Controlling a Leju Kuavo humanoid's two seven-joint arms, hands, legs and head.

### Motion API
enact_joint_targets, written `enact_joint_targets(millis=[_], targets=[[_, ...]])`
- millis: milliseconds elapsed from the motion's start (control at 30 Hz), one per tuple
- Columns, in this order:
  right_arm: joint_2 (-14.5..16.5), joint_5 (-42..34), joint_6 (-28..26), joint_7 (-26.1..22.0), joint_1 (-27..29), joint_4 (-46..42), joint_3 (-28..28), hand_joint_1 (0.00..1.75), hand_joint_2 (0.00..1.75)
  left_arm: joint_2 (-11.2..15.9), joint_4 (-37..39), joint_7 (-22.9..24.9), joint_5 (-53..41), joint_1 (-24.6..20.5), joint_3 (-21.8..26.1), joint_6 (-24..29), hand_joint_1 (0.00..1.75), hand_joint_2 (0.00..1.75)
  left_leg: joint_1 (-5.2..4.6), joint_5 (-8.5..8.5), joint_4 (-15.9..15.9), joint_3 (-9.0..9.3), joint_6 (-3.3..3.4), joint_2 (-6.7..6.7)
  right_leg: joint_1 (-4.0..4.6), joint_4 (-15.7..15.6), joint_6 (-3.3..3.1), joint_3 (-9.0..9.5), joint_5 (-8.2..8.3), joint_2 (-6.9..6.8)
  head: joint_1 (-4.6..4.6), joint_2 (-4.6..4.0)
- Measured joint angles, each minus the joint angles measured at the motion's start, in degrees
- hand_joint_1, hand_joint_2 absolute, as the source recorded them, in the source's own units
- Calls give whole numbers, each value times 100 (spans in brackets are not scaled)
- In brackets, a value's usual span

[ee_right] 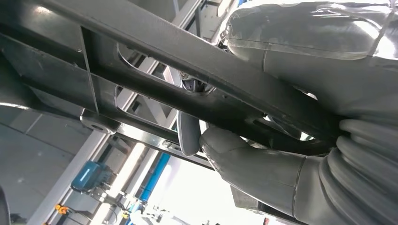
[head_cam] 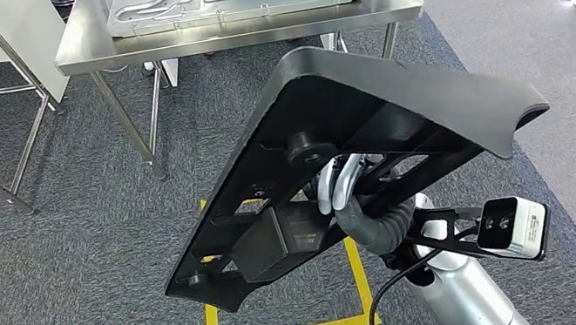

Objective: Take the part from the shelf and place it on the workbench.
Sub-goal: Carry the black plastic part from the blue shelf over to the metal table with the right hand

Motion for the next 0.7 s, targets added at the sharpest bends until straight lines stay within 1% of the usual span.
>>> enact_joint_targets(millis=[33,100,133,167,200,233,267,300,333,367,400,433,467,500,533,567,600,633,667,700], targets=[[0,9,16,-7,9,-2,-29,175,175,1,0,-5,0,-5,0,-8,0,0,11,9,-18,8,29,5,-8,242,30,-110,-143,-12,0,0],[-1,24,38,-13,40,-4,-85,175,175,6,0,-11,0,-8,0,-15,0,0,6,4,-20,6,60,15,-27,1025,77,-495,-512,-26,-1,0],[-3,28,47,-14,64,-3,-111,175,175,10,0,-13,0,-6,0,-17,0,0,4,2,-18,5,63,19,-38,1394,94,-690,-637,-28,-1,0],[-6,30,54,-14,84,-3,-136,175,175,13,0,-14,0,-5,0,-23,0,0,3,-2,-16,6,63,23,-48,1581,105,-800,-652,-29,-1,0],[-9,31,59,-14,97,-3,-158,175,175,16,0,-15,0,-5,0,-32,0,0,3,-8,-14,12,57,24,-58,1535,109,-793,-549,-33,-1,0],[-11,32,61,-14,103,-3,-179,175,175,19,0,-16,0,-6,0,-41,0,0,4,-17,-12,25,48,23,-67,1261,106,-670,-357,-41,-1,0],[-13,32,61,-14,104,-7,-196,175,175,19,0,-17,0,-7,0,-52,0,0,4,-29,-10,44,32,23,-73,827,95,-457,-124,-58,-1,0],[-13,32,62,-15,103,-13,-214,175,175,20,0,-18,0,-8,0,-58,0,0,0,-43,-10,61,11,23,-70,408,74,-248,33,-82,-1,0],[-13,31,63,-17,102,-22,-231,175,175,22,0,-19,0,-11,-1,-63,0,0,-9,-57,-7,72,-16,23,-56,86,46,-92,135,-98,-1,0],[-13,31,66,-20,105,-33,-250,175,175,27,0,-19,0,-14,-1,-66,0,0,-14,-65,-7,77,-50,25,-37,-92,13,-10,167,-105,-1,0],[-13,31,72,-23,114,-42,-272,175,175,32,0,-20,0,-18,-2,-67,0,0,-19,-69,-14,79,-87,28,-17,-130,-22,1,142,-101,-1,0],[-12,31,77,-26,127,-50,-292,175,175,37,0,-22,0,-24,-3,-67,0,0,-20,-73,-20,87,-126,32,-10,-143,-59,1,151,-87,-1,0],[-11,32,82,-27,143,-57,-312,175,175,42,0,-25,0,-27,-4,-67,0,0,-9,-88,-13,90,-161,34,-17,-157,-96,12,155,-81,-1,0],[-10,33,86,-28,154,-65,-327,175,175,45,0,-28,0,-29,-5,-67,0,0,-4,-140,51,71,-187,33,-28,-178,-136,32,158,-78,-1,0],[-8,33,86,-30,162,-72,-336,175,175,51,0,-31,0,-30,-8,-67,0,0,1,-254,239,-7,-207,31,-38,-200,-174,54,162,-79,-1,0],[-7,34,86,-31,171,-78,-341,175,175,57,0,-33,0,-27,-10,-67,0,0,7,-417,553,-153,-221,29,-39,-211,-204,73,158,-81,-1,0],[-7,34,86,-33,181,-81,-344,175,175,64,0,-34,0,-22,-12,-67,0,0,6,-600,954,-349,-232,28,-30,-212,-228,82,148,-80,-1,0],[-7,34,86,-33,197,-81,-345,175,175,70,0,-34,0,-16,-14,-67,0,0,7,-743,1346,-554,-243,27,-21,-211,-243,88,139,-77,-1,0],[-7,35,86,-32,213,-81,-347,175,175,74,0,-34,0,-10,-16,-67,0,0,7,-785,1590,-697,-247,27,-10,-208,-250,95,131,-72,-1,0],[-7,36,86,-32,225,-81,-348,175,175,76,0,-34,0,-6,-18,-67,0,0,6,-715,1622,-741,-242,27,-2,-206,-252,105,121,-64,-1,0]])
